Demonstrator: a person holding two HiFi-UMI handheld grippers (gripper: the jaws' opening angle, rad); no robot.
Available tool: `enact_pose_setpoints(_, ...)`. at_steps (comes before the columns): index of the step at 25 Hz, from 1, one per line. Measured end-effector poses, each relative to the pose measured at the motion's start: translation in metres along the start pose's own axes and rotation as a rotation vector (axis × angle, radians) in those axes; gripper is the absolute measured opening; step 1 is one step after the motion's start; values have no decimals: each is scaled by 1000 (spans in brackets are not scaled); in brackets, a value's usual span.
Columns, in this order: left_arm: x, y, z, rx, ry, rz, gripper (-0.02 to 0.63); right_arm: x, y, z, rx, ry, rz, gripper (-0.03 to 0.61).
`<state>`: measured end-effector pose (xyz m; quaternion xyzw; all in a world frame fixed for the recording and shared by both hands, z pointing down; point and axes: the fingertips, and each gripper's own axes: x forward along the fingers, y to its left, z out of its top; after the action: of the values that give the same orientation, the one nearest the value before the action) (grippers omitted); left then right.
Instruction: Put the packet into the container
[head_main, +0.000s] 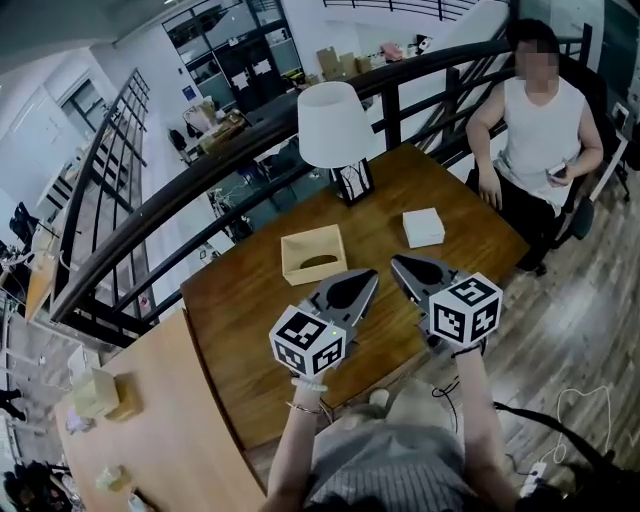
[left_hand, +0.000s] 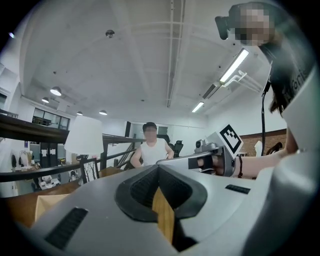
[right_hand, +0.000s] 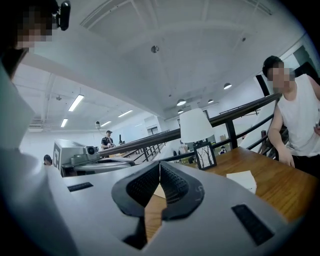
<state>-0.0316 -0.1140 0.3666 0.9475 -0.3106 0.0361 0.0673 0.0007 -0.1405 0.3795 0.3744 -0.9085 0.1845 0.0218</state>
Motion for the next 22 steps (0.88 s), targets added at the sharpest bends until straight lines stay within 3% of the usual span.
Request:
enact_pose_setpoints(14,96,23,-41,-93,82,20,6,5,-111,-26,110,125,7,12)
enact_pose_setpoints(22,139,37,-56,-140,76,61,5,15,-162,-24,72,148,-2,11)
